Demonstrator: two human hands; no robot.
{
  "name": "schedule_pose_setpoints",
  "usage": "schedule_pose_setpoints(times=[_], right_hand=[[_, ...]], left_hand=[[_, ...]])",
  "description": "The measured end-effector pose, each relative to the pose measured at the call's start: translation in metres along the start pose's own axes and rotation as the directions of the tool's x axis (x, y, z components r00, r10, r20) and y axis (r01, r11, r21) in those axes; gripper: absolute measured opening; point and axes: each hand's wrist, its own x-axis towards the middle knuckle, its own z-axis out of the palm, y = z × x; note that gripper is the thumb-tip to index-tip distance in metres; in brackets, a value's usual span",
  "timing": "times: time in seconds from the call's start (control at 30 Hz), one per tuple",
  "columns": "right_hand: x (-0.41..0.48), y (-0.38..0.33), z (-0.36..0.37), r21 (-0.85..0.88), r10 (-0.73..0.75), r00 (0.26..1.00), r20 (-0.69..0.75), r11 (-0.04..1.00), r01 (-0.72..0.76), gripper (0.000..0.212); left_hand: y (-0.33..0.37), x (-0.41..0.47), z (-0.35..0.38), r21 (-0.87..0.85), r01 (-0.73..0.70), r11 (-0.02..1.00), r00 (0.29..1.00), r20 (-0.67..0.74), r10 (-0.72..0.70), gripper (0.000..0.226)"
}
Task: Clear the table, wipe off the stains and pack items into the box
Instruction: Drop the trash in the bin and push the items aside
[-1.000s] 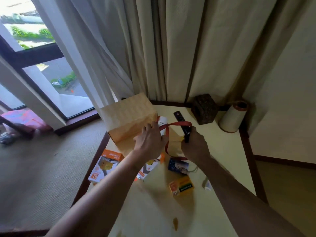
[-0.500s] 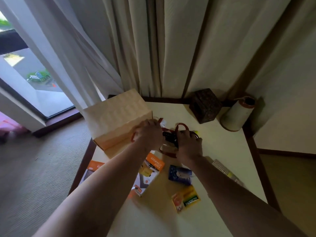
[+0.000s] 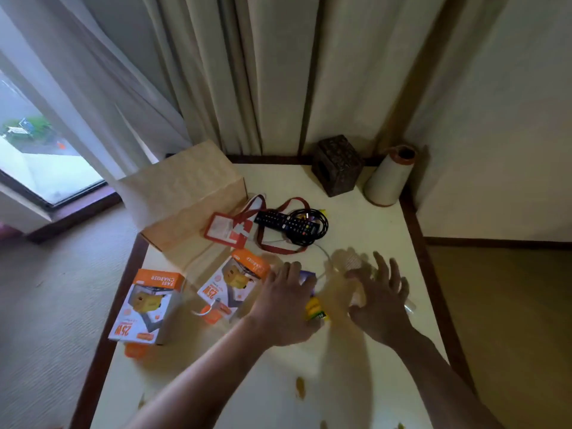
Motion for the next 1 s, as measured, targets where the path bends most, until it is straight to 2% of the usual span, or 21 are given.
schedule_pose_setpoints(times=[0.07, 0.13, 0.27, 0.4, 0.53, 0.67, 0.77, 0.9, 1.0], right_hand=[[-0.007, 0.013, 0.004, -0.15, -0.054, 0.988, 0.142, 0.986, 0.075, 0.089], [-0.01, 0.024, 0.005, -0.228, -0.106, 0.98, 0.17, 0.963, 0.143, 0.091], [-0.005, 0.033, 0.009, -0.299, -0.238, 0.969, 0.061, 0.922, 0.246, 0.048], [0.0, 0.027, 0.02, -0.317, -0.236, 0.971, 0.041, 0.918, 0.237, 0.042], [0.0, 0.017, 0.031, -0.278, -0.197, 0.98, -0.026, 0.943, 0.182, 0.042], [0.0, 0.013, 0.038, -0.225, -0.173, 0.982, -0.079, 0.962, 0.152, 0.039], [0.002, 0.007, 0.034, -0.088, -0.106, 0.987, -0.119, 0.991, 0.096, 0.03], [0.018, -0.007, 0.017, 0.078, -0.045, 0.978, -0.203, 0.995, 0.062, 0.028], [0.046, -0.026, 0.003, 0.165, -0.041, 0.974, -0.223, 0.983, 0.079, 0.03]], left_hand=[[0.009, 0.0, 0.02, 0.047, 0.013, 0.999, 0.993, 0.117, -0.018, 0.102], [0.009, 0.006, 0.031, 0.074, 0.019, 0.997, 0.984, 0.178, -0.032, 0.111], [0.004, 0.018, 0.039, 0.169, 0.006, 0.986, 0.987, 0.157, -0.033, 0.107], [0.005, 0.023, 0.037, 0.119, 0.08, 0.99, 0.992, 0.091, -0.091, 0.097], [0.015, 0.021, 0.042, 0.117, 0.123, 0.985, 0.991, 0.034, -0.128, 0.082], [0.022, 0.019, 0.046, 0.094, 0.204, 0.974, 0.979, -0.007, -0.204, 0.078], [0.021, 0.019, 0.05, 0.0, 0.261, 0.965, 0.963, -0.066, -0.26, 0.073], [0.015, 0.025, 0.047, -0.16, 0.354, 0.922, 0.906, -0.186, -0.38, 0.062], [0.007, 0.038, 0.026, -0.263, 0.363, 0.894, 0.848, -0.306, -0.434, 0.066]])
